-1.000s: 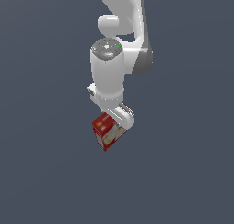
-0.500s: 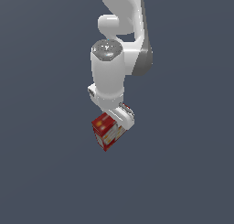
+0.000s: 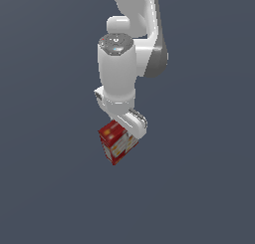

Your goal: Pick up the object and move it to a goal position.

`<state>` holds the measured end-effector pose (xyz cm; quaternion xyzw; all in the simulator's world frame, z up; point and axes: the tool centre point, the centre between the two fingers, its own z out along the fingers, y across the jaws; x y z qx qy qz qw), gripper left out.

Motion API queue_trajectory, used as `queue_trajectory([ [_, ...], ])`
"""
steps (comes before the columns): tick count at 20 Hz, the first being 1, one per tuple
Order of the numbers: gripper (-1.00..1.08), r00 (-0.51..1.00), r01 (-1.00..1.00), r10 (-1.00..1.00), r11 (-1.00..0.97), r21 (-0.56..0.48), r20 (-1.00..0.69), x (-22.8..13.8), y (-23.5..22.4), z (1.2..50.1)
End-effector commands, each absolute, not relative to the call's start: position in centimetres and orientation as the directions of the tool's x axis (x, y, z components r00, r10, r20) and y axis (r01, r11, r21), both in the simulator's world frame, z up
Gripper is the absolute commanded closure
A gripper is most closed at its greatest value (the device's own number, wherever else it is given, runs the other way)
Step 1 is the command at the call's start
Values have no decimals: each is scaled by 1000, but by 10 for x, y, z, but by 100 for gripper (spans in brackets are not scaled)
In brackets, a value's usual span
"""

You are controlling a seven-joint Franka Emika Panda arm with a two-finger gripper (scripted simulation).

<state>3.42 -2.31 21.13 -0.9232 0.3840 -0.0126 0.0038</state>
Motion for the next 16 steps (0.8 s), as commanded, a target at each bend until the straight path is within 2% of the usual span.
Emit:
queue_trajectory([
  [1,108,697,-715,-716,-698,-34,40,38,-23,229],
  [7,108,659,-738,-744,-668,-96,111,45,-25,296],
  [16,108,547,-762,-796,-601,-242,258,37,-27,448],
])
